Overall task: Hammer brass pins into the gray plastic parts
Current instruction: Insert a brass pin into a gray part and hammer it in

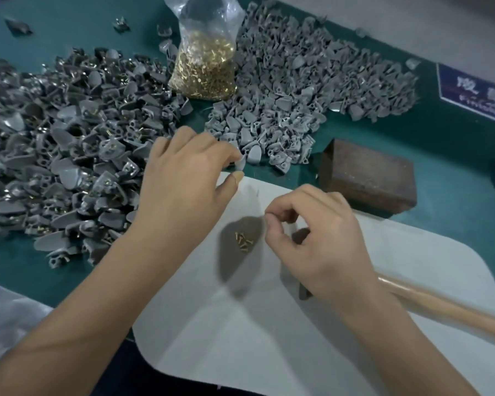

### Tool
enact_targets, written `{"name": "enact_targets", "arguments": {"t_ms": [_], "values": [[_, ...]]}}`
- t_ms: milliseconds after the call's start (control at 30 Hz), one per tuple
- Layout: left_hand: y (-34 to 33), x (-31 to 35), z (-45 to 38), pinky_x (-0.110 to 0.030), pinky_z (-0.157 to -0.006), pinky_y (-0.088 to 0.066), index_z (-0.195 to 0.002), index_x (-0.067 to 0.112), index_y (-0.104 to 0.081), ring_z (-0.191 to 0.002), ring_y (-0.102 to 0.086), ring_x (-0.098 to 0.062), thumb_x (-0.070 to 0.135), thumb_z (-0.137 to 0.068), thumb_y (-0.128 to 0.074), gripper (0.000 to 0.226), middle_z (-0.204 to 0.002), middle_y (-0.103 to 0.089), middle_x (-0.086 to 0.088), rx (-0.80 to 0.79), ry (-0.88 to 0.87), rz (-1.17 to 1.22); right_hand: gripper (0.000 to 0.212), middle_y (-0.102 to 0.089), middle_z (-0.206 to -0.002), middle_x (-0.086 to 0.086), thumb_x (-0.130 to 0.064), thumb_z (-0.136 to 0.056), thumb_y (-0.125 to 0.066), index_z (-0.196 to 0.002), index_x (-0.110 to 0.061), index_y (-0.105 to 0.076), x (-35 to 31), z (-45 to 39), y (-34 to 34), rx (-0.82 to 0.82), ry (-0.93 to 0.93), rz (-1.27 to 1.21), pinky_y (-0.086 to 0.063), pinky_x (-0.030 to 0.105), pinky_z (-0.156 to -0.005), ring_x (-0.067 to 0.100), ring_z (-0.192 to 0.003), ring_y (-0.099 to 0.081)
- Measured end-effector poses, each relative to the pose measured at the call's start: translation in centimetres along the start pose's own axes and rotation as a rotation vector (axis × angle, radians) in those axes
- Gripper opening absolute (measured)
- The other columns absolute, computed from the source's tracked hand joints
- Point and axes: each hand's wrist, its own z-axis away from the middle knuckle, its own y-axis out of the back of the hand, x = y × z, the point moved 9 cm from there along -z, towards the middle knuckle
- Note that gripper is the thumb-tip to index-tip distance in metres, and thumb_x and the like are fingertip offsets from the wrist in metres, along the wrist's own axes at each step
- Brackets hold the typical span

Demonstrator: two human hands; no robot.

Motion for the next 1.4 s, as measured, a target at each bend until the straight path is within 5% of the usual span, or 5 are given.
{"name": "enact_targets", "arguments": {"t_ms": [233, 500, 867, 1133, 1400], "values": [[-2.0, 0.5, -2.5, -0.039, -0.089, -0.026, -0.095, 0.026, -0.064, -0.111, -0.046, -0.028, 0.043, -0.089, -0.070, 0.019, -0.101, -0.059, 0.002, -0.050, 0.046, -0.137, 0.009, -0.062, -0.082, -0.010, -0.011, -0.087, -0.069, -0.085, -0.020, -0.067, 3.9, 0.5, 3.2, 0.216, -0.177, -0.102, -0.049, 0.042, -0.077, 0.013, -0.080, -0.060], [-2.5, 0.8, -3.0, -0.038, -0.089, -0.028, -0.099, 0.029, -0.062, -0.109, -0.045, -0.023, 0.031, -0.095, -0.062, 0.005, -0.104, -0.060, 0.007, -0.156, 0.026, -0.171, 0.011, -0.067, -0.086, -0.013, -0.015, -0.092, -0.066, -0.089, -0.025, -0.069, 6.9, 0.8, 4.8, 0.291, -0.295, -0.165, -0.045, 0.012, -0.074, 0.011, -0.082, -0.064], [-4.2, 7.1, -5.7, -0.015, -0.069, -0.042, -0.109, 0.034, -0.053, -0.090, -0.056, -0.001, 0.034, -0.099, -0.063, 0.014, -0.093, -0.061, 0.016, -0.239, -0.039, 0.504, 0.010, -0.069, -0.089, -0.014, -0.024, -0.095, -0.067, -0.099, -0.033, -0.064, 12.2, 1.7, 9.2, 0.536, -0.455, -0.240, -0.052, 0.027, -0.076, 0.011, -0.084, -0.066], [-8.6, 13.0, -7.2, -0.011, -0.087, -0.044, -0.116, 0.030, -0.066, -0.100, -0.060, 0.004, 0.022, -0.097, -0.067, 0.020, -0.102, -0.068, 0.014, -0.247, -0.234, 0.637, 0.015, -0.073, -0.093, -0.015, -0.025, -0.095, -0.065, -0.104, -0.031, -0.076, 14.4, 2.1, 10.2, 0.555, -0.477, -0.033, -0.052, 0.046, -0.086, 0.014, -0.088, -0.063], [-9.6, 12.8, -5.5, -0.046, -0.106, -0.037, -0.119, 0.044, -0.056, -0.111, -0.063, 0.006, 0.026, -0.096, -0.063, 0.030, -0.119, -0.061, 0.029, -0.199, -0.253, 0.752, 0.013, -0.072, -0.098, -0.020, -0.023, -0.093, -0.069, -0.101, -0.032, -0.076, 13.0, 1.0, 8.9, 0.456, -0.343, -0.124, -0.049, 0.045, -0.087, 0.014, -0.099, -0.061]]}}
